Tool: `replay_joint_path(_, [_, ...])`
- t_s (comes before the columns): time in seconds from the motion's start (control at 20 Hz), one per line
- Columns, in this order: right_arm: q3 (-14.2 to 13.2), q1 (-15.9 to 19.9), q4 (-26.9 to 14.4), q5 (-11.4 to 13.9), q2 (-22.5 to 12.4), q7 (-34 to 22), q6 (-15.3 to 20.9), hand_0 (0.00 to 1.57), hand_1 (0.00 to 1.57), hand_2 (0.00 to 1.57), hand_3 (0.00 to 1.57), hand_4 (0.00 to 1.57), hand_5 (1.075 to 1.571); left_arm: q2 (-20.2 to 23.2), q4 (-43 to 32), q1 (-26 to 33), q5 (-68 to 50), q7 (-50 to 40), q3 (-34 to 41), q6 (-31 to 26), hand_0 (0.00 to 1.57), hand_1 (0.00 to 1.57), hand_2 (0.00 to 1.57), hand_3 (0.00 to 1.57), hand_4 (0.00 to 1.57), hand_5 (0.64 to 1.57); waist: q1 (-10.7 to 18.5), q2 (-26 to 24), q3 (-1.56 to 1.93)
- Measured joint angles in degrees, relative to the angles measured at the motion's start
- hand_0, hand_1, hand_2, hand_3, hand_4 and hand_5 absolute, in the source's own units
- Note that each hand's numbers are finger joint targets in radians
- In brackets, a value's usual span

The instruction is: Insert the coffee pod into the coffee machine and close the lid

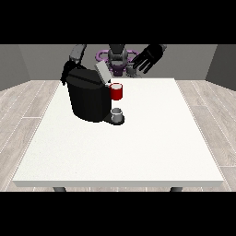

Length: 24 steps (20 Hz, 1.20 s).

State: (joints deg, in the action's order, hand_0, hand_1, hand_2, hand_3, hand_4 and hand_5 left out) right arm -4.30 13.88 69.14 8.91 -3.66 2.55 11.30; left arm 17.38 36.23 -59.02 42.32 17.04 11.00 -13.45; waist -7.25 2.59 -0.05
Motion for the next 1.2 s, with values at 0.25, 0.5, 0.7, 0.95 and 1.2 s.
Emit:
replay_joint_path(0.25, [-0.96, -2.95, 0.79, -1.89, -0.15, 0.46, -1.31, 0.0, 0.0, 0.0, 0.0, 0.0, 1.571, -8.03, -1.51, 8.4, -11.33, 1.73, 8.55, -1.19, 0.0, 0.0, 0.0, 0.0, 0.27, 1.571, 5.12, -8.09, -0.08])
replay_joint_path(0.5, [0.1, -2.75, 4.14, -4.24, -0.37, -1.33, -5.33, 0.0, 0.0, 0.0, 0.0, 0.0, 1.571, -12.69, -2.8, 18.1, -15.81, 4.22, 11.33, -1.95, 0.0, 0.0, 0.0, 0.0, 0.37, 1.571, 8.99, -14.87, -0.03])
replay_joint_path(0.7, [0.96, -2.13, 6.11, -4.58, -2.24, -2.17, -8.34, 0.0, 0.0, 0.0, 0.0, 0.11, 1.571, -14.67, -2.11, 23.25, -17.13, 4.06, 11.16, -2.73, 0.0, 0.0, 0.0, 0.0, 0.39, 1.571, 11.6, -17.97, 0.02])
replay_joint_path(0.95, [0.22, -0.22, 6.76, -4.68, -5.7, -3.22, -11.17, 0.0, 0.0, 0.0, 0.0, 0.0, 1.571, -16.31, 2.24, 26.59, -19.65, 1.79, 10.39, -3.97, 0.0, 0.0, 0.0, 0.0, 0.35, 1.571, 14.12, -18.36, 0.04])
replay_joint_path(1.2, [-2.43, 3.97, 3.44, -5.83, -5.96, -5.56, -9.99, 0.0, 0.0, 0.0, 0.0, 0.17, 1.571, -17.06, 7.18, 28.63, -24.35, -1.31, 6.79, -4.33, 0.0, 0.0, 0.0, 0.0, 0.38, 1.571, 17.01, -17.12, 0.06])
